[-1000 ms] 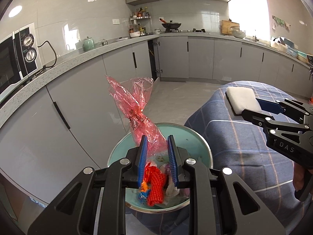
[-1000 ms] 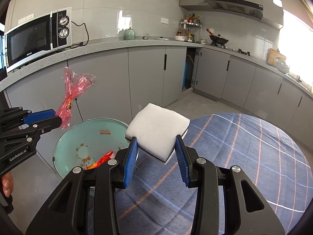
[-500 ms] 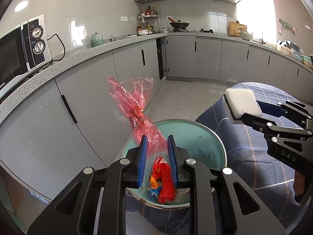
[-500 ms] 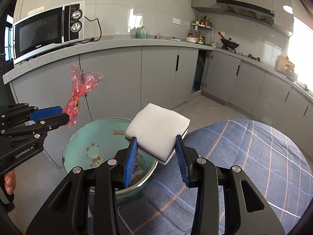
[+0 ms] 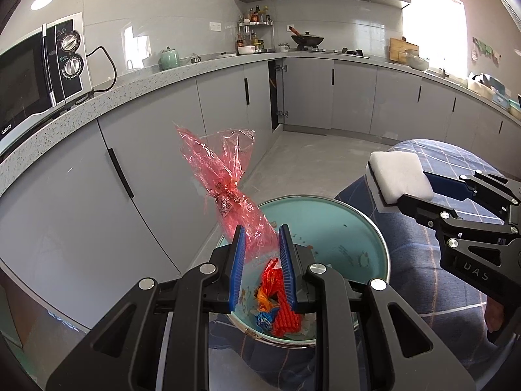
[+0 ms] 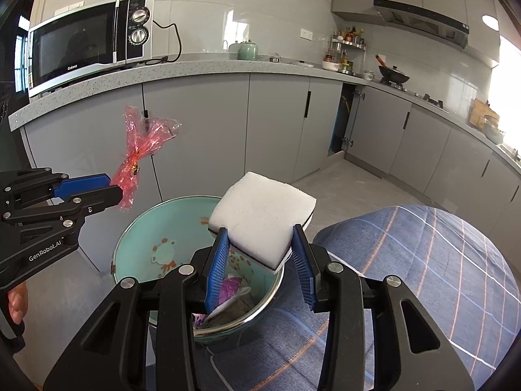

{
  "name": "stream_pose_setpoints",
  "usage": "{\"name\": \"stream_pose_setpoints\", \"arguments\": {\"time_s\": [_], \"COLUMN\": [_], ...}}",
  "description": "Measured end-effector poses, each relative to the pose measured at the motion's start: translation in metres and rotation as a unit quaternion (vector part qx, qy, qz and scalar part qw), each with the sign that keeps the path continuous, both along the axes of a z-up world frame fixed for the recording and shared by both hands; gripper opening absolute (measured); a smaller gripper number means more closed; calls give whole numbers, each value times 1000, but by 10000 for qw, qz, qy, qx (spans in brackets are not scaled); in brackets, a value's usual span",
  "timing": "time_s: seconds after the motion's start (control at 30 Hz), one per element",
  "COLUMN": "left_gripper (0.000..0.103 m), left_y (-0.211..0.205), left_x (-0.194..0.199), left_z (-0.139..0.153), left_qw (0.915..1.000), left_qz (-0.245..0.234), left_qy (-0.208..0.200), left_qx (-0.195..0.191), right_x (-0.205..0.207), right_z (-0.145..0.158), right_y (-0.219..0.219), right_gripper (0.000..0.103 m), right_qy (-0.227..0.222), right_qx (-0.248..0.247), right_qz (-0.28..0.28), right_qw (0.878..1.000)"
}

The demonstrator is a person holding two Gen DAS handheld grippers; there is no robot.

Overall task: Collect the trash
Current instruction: 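Carry the pink wrapper and white sponge over the teal bin with both tools, then open both tools to drop the pink wrapper and sponge into the bin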

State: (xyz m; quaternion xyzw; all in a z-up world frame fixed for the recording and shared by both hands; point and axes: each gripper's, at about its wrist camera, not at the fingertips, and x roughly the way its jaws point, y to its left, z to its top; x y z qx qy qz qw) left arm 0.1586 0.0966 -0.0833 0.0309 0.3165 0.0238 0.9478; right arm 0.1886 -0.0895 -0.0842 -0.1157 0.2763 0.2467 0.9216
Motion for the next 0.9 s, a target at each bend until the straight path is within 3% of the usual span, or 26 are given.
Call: {"name": "stream_pose_setpoints", "arguments": {"time_s": [0.9], "left_gripper": [22], "left_y": [14], "left_x": [-4], "left_z": [-3], "left_qw": [9996], "left_qz": [270], "left_qy": [11], "left_qx": [-21], "right_x": [-1], "right_z": [-5], "right_y": [17], "right_gripper": [41], "right_qy": [18], "right_qx": [-8], "right_qz": [220], "right_qw": [9998]}}
